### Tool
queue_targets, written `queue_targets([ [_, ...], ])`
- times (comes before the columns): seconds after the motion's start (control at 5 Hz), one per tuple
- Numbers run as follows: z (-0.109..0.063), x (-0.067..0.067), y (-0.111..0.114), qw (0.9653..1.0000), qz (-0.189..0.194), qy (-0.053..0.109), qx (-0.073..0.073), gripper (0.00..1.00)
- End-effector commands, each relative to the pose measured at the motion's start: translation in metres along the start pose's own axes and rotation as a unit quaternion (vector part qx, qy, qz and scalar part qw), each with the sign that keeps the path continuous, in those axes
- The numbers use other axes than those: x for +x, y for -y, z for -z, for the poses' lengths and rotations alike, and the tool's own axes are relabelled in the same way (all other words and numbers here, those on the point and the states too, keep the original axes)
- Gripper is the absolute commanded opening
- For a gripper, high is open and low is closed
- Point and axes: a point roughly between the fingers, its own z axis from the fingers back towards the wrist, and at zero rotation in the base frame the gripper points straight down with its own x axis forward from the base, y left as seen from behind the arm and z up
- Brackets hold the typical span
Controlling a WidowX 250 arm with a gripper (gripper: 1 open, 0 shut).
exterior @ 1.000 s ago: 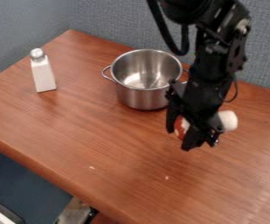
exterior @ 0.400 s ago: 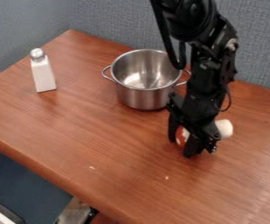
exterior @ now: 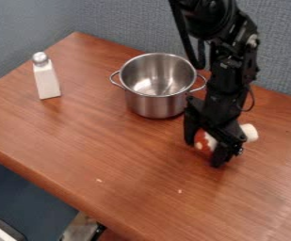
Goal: Put the mushroom in the metal pot
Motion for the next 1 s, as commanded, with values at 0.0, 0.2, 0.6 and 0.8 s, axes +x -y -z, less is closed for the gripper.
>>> queue_targets([
  [0.0,-0.018,0.018,0.003,0.9992,-0.032,0.024,0.003,1.00],
  [0.2,-0.029,0.023,0.006,0.9995,-0.010,0.029,0.001,0.00],
  [0.6,-0.029,0.012,0.003,0.9998,0.006,0.019,-0.003,1.00],
  [0.8,-0.026,0.005,-0.001,0.9998,0.008,0.019,0.004,1.00],
])
